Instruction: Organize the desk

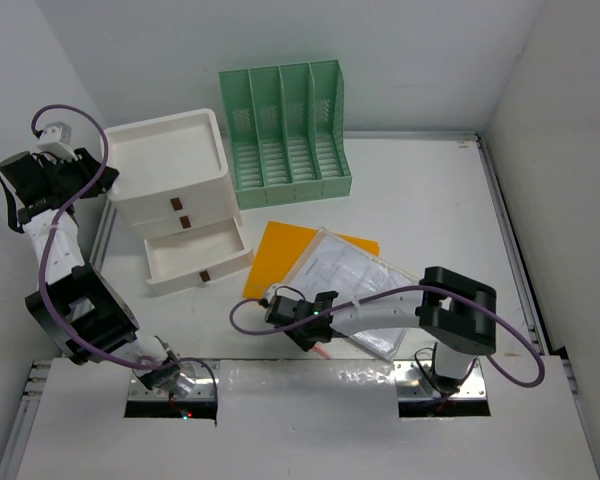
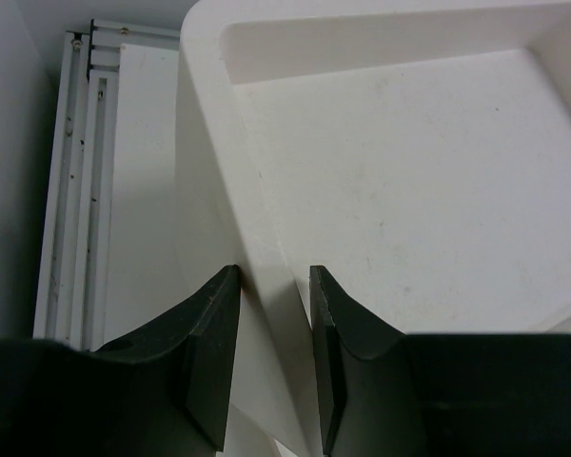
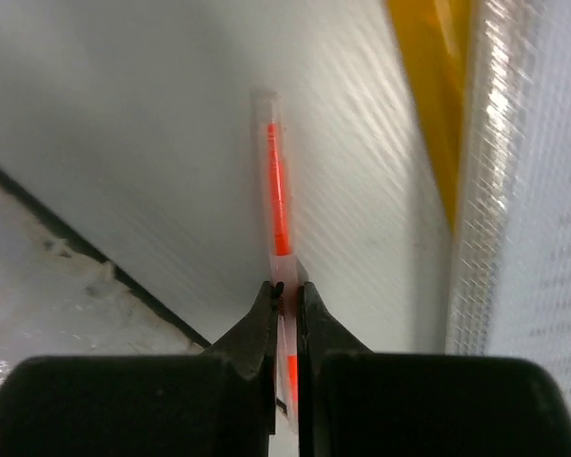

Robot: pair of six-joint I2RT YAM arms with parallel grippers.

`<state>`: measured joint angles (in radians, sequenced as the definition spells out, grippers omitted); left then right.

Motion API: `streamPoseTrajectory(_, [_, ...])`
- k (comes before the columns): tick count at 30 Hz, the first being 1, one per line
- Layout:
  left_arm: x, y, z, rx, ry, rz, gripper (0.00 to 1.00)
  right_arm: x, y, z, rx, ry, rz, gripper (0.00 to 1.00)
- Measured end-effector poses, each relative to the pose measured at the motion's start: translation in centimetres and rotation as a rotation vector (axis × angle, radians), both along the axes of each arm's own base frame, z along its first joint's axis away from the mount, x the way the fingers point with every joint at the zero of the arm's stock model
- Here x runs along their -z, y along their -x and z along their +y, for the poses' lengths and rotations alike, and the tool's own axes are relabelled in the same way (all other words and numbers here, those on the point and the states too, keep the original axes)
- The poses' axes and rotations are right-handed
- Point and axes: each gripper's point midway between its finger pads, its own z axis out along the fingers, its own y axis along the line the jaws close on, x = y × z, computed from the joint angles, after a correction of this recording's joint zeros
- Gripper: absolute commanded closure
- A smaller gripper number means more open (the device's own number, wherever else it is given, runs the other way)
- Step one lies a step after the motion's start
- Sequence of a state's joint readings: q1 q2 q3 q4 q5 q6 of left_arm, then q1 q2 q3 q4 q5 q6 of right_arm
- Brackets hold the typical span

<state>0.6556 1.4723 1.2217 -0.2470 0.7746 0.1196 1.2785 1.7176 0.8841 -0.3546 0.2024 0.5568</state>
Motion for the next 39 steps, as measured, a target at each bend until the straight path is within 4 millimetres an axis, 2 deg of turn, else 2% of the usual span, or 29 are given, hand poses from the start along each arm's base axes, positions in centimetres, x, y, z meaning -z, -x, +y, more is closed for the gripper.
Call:
streamPoseTrajectory(5, [0.0,0.0,0.0,0.0,-0.002,0.0,1.0,-0.9,1.3,2.8,-0.289,0.084,-0.122,1.0])
streamPoseTrajectory(8, [0.0,0.0,0.1,-0.001,-0.003,0.0,1.0,-3.6,1.8,5.4,-0.516,0.085,-0.26,1.0])
streamPoseTrajectory(10, [0.0,0.0,0.1,-0.001,-0.003,0.001,1.0,-6.6,1.3,7.9,-0.662,0.044,-0.388,1.0])
streamPoseTrajectory(15, [0.0,0.1,0.1,-0.002,-0.006,0.002,1.0,-15.6,-2.9,13.2,-0.878,-0.096,-0.758,1.0])
streamPoseTrajectory(17, [0.0,0.1,0.1,-0.004,-0.007,0.003,1.0,-17.8,-5.6,15.1,-0.902,-0.103,-0.844,1.0])
streamPoseTrajectory(19, [0.0,0.1,0.1,-0.007,-0.009,0.004,1.0,-19.6,-9.2,17.2,-0.923,-0.088,-0.937,1.0])
streamPoseTrajectory(22, [0.0,0.1,0.2,-0.009,-0.009,0.006,1.0,-19.2,-14.3,19.8,-0.933,-0.034,-0.996,1.0])
streamPoseTrajectory(25, [-0.1,0.2,0.2,-0.01,-0.009,0.008,1.0,-16.3,-17.4,22.3,-0.987,0.023,-0.992,0.98])
streamPoseTrajectory(27, [0.0,0.2,0.2,-0.011,-0.009,0.009,1.0,-13.6,-18.3,23.7,-1.033,0.052,-0.971,0.82])
streamPoseTrajectory(28, [0.0,0.2,0.2,-0.011,-0.009,0.009,1.0,-12.4,-18.3,24.2,-1.056,0.065,-0.956,0.66])
streamPoseTrajectory(29, [0.0,0.2,0.2,-0.011,-0.008,0.01,1.0,-11.1,-18.4,24.6,-1.079,0.077,-0.937,0.4])
streamPoseTrajectory(30, [0.0,0.2,0.2,-0.011,-0.008,0.01,1.0,-10.1,-18.5,24.9,-1.093,0.09,-0.924,0.35])
streamPoseTrajectory(33, [0.0,0.1,0.2,-0.009,-0.009,0.011,1.0,-11.3,-19.5,25.9,-1.07,0.094,-0.986,0.23])
streamPoseTrajectory(37, [0.1,0.1,0.2,-0.008,-0.007,0.012,1.0,-12.4,-19.8,26.2,-0.992,0.054,-1.009,0.19])
streamPoseTrajectory(39, [0.1,0.1,0.2,-0.006,-0.005,0.011,1.0,-12.8,-19.6,25.3,-0.907,0.005,-0.995,0.21])
